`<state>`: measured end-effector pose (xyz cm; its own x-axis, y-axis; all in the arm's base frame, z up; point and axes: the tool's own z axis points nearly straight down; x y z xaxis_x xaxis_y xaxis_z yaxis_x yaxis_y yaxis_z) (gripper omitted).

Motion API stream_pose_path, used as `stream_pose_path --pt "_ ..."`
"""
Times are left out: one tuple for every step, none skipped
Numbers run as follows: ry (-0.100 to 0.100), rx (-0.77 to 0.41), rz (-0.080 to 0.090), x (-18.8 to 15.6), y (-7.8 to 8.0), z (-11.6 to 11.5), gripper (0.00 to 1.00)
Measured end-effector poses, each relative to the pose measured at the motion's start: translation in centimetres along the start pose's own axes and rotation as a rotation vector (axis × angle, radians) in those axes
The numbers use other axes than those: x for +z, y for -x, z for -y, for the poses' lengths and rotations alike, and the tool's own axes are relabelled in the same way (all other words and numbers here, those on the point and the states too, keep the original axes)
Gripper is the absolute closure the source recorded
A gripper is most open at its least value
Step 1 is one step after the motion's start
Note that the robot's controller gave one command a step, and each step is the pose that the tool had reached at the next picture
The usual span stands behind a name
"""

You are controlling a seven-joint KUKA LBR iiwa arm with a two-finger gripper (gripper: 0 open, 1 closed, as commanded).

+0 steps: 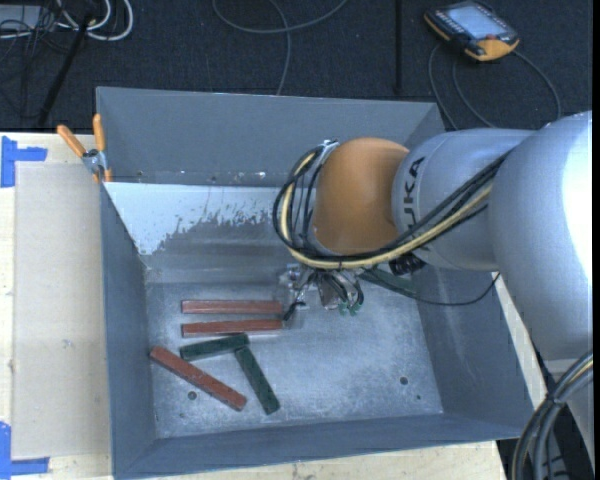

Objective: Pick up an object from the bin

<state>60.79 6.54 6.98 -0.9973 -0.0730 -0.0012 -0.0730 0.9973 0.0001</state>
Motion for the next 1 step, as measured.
stream_pose_path --pt "0.001 0.001 0.0 0.01 -0.01 -0.04 0.0"
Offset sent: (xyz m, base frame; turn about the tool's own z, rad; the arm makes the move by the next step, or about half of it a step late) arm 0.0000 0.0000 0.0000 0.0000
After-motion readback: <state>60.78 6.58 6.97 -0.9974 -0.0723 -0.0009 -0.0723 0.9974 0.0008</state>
